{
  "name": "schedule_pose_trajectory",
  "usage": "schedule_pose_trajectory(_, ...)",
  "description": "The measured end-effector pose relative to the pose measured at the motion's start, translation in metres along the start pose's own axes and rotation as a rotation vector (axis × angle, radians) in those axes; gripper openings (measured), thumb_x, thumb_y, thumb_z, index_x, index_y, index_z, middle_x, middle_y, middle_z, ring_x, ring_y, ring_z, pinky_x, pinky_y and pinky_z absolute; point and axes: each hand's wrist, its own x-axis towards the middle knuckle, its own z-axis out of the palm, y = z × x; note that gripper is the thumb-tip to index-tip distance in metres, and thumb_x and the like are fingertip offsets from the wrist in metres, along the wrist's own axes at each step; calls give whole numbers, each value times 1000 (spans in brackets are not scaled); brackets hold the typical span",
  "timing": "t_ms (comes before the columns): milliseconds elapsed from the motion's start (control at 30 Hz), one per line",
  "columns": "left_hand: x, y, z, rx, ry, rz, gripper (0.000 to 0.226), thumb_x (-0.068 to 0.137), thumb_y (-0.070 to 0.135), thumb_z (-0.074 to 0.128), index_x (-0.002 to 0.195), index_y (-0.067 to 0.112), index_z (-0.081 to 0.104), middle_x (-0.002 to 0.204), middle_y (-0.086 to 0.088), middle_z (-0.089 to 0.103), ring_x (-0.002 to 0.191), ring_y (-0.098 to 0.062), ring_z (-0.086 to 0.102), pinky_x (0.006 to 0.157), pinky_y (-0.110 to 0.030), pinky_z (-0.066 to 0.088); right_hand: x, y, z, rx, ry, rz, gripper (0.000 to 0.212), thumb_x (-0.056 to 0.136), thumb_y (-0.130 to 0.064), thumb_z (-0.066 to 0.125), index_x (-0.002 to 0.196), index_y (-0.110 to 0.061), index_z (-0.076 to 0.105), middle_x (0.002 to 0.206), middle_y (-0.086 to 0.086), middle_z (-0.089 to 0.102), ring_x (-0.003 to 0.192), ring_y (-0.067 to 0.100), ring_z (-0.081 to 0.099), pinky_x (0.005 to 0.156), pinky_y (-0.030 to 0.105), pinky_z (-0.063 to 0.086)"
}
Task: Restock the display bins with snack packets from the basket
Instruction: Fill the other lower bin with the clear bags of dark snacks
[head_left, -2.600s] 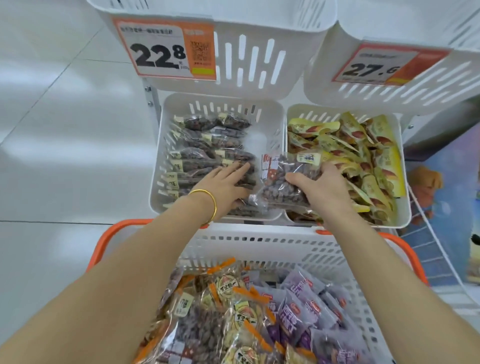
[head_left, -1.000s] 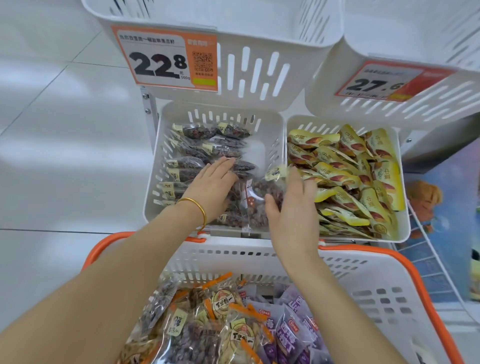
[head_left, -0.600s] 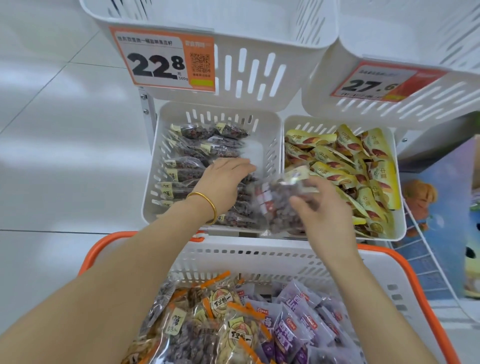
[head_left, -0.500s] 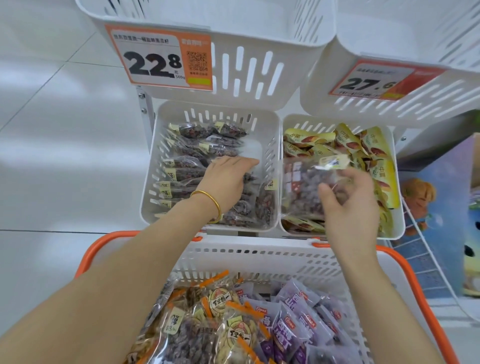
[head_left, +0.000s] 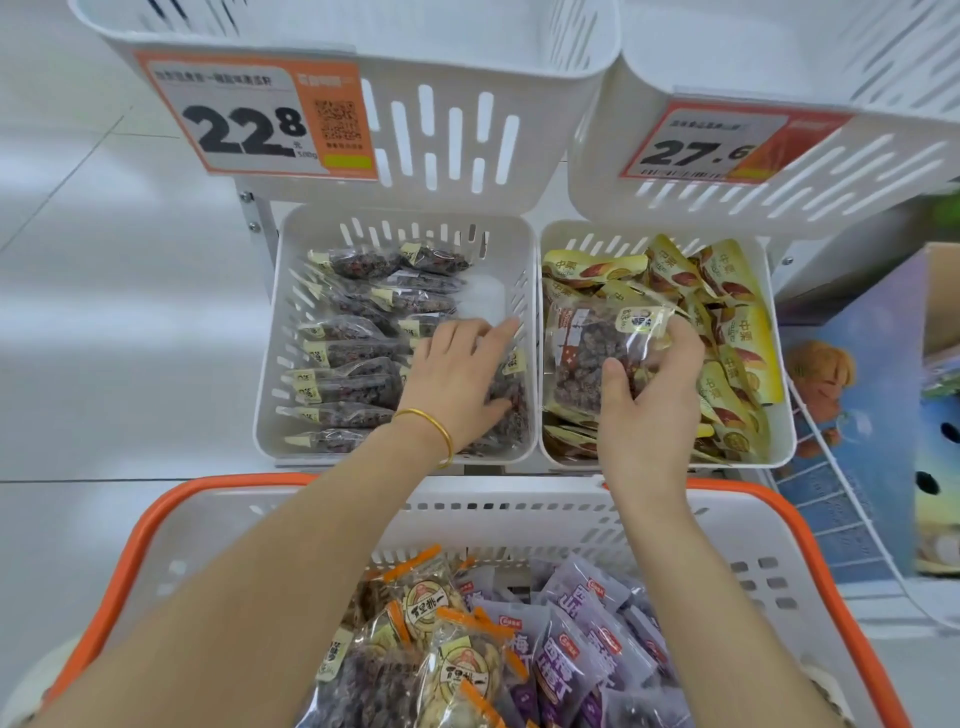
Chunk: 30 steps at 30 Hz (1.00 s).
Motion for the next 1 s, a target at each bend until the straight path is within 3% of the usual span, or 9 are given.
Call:
schedule_pose_trajectory(67, -1, 1, 2, -54, 132, 36, 62, 80, 31, 56, 140, 27, 40, 130, -8, 45, 122, -32, 38, 96, -43, 32, 3, 0, 2, -1, -1, -35, 64, 94, -13, 54, 148, -20, 21, 139, 2, 46, 111, 9, 51, 76, 8, 36)
schedule_pose_trajectory(167, 1, -3, 0, 40, -12, 15, 59, 87, 47, 53, 142, 38, 33, 140, -6, 34, 131, -29, 25, 102, -42, 24, 9, -2, 7, 10, -21, -124, 69, 93, -6, 53, 151, -19, 17, 148, -10, 34, 118, -15, 29, 81, -11, 22)
schedule_pose_trajectory(233, 3, -8, -3, 127, -102, 25, 62, 86, 54, 52, 142, 44, 27, 146, -4, 23, 135, -28, 16, 106, -42, 20, 12, -5, 12, 14, -46, -173, 71, 92, -2, 51, 151, -18, 16, 132, -22, 34, 113, -14, 30, 79, -12, 20)
schedule_pose_trajectory(400, 3, -14, -10, 18, -49, -41, 47, 87, 43, 54, 134, 40, 45, 148, -3, 23, 136, -27, 16, 106, -41, 19, 20, -18, 33, -42, -114, -313, 72, 90, 8, 49, 150, -8, 14, 135, 15, 43, 115, 18, 31, 92, 27, 31)
schedule_pose_trajectory(500, 5, -29, -12, -14, 23, -158, 49, 89, 37, 53, 136, 27, 46, 152, -5, 21, 140, -26, 13, 111, -41, 15, 30, -18, 54, -149, -129, -411, 74, 89, 10, 46, 151, -13, 13, 123, 18, 47, 106, 26, 43, 87, 37, 40)
schedule_pose_trajectory(600, 7, -36, -5, 124, -186, -114, 68, 94, 49, 38, 150, 25, 8, 158, -4, -11, 145, -23, -10, 117, -46, 1, 36, -13, 77, -366, -142, -478, 76, 87, 10, 43, 151, -17, 12, 121, 19, 48, 98, 34, 48, 82, 42, 43)
schedule_pose_trajectory(700, 7, -38, -3, 145, -256, -123, 70, 96, 50, 31, 149, 26, -8, 155, -3, -23, 144, -21, -17, 117, -46, -1, 38, -11, 94, -727, -174, -440, 72, 92, -1, 45, 152, -18, 8, 123, 14, 54, 109, 36, 47, 88, 42, 39)
schedule_pose_trajectory(867, 8, -44, -9, 118, -307, -88, 68, 97, 45, 35, 149, 28, -5, 155, -1, -22, 144, -21, -15, 116, -43, -1, 49, -12, 105, -1018, -347, -360, 60, 99, -32, 36, 151, -21, 8, 129, 4, 56, 124, 32, 35, 96, 44, 30)
schedule_pose_trajectory(1000, 1, -47, -29, 8, -212, -84, 60, 97, 33, 42, 150, 21, 14, 159, -2, 1, 145, -21, -4, 119, -38, 4, 57, -26, 95, -1135, -521, -353, 57, 95, -26, 37, 149, -17, 21, 134, 3, 51, 127, 31, 31, 99, 45, 29)
